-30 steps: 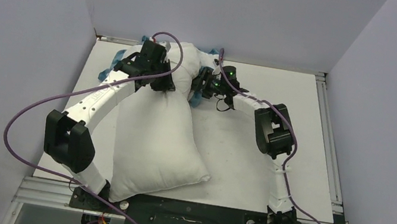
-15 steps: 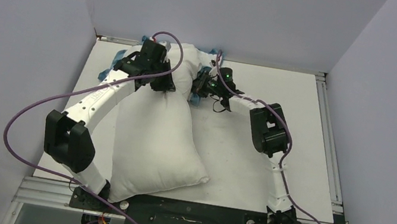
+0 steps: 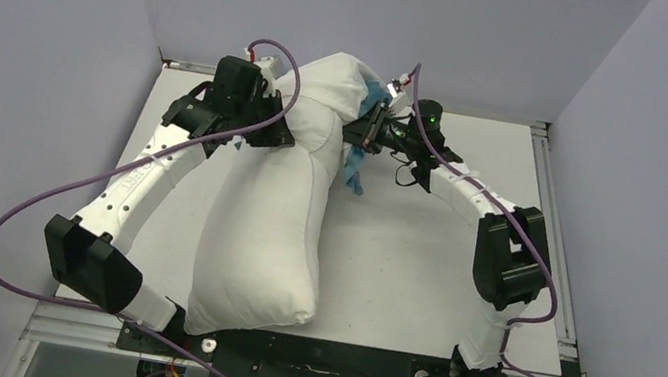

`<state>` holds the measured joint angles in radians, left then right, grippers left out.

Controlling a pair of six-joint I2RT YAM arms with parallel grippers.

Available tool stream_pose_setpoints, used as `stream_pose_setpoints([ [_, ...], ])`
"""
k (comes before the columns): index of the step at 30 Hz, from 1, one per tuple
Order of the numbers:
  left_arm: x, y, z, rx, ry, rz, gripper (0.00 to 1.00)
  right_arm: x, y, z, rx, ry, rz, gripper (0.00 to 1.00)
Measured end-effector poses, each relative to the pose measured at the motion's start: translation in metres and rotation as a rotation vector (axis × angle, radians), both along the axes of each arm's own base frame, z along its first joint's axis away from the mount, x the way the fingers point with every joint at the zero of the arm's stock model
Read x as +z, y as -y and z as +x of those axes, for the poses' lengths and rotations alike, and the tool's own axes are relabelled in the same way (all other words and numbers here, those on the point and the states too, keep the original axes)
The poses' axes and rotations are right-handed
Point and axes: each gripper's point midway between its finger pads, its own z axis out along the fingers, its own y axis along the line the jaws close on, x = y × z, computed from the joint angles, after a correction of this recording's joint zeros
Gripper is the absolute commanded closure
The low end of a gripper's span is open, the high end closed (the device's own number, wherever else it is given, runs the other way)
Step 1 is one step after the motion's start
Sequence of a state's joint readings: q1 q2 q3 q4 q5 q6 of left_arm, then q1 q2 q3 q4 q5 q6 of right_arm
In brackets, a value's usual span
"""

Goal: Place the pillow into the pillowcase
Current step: Stuff the pillow into the pillowcase.

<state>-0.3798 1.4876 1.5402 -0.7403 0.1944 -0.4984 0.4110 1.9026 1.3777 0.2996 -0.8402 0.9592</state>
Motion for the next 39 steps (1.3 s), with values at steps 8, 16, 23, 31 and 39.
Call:
stream_pose_setpoints([
  [8, -0.010, 0.002, 0.001, 0.037, -0.028, -0.037, 1.00, 0.016, -0.008, -0.027, 0.099, 0.000, -0.083, 0.95],
  [16, -0.021, -0.002, 0.029, 0.167, -0.092, -0.130, 1.00, 0.056, -0.058, -0.059, 0.245, 0.109, -0.127, 0.95],
  [23, -0.017, -0.006, 0.047, 0.222, -0.108, -0.280, 1.00, 0.068, -0.067, -0.075, 0.310, 0.091, -0.071, 0.95],
  [31, -0.003, 0.011, 0.088, 0.200, -0.085, -0.639, 1.00, 0.110, -0.069, -0.103, 0.443, 0.025, 0.151, 0.95],
  [39, -0.022, 0.027, 0.103, 0.149, -0.156, -0.664, 0.46, 0.080, -0.036, -0.052, 0.264, -0.013, -0.022, 0.59],
])
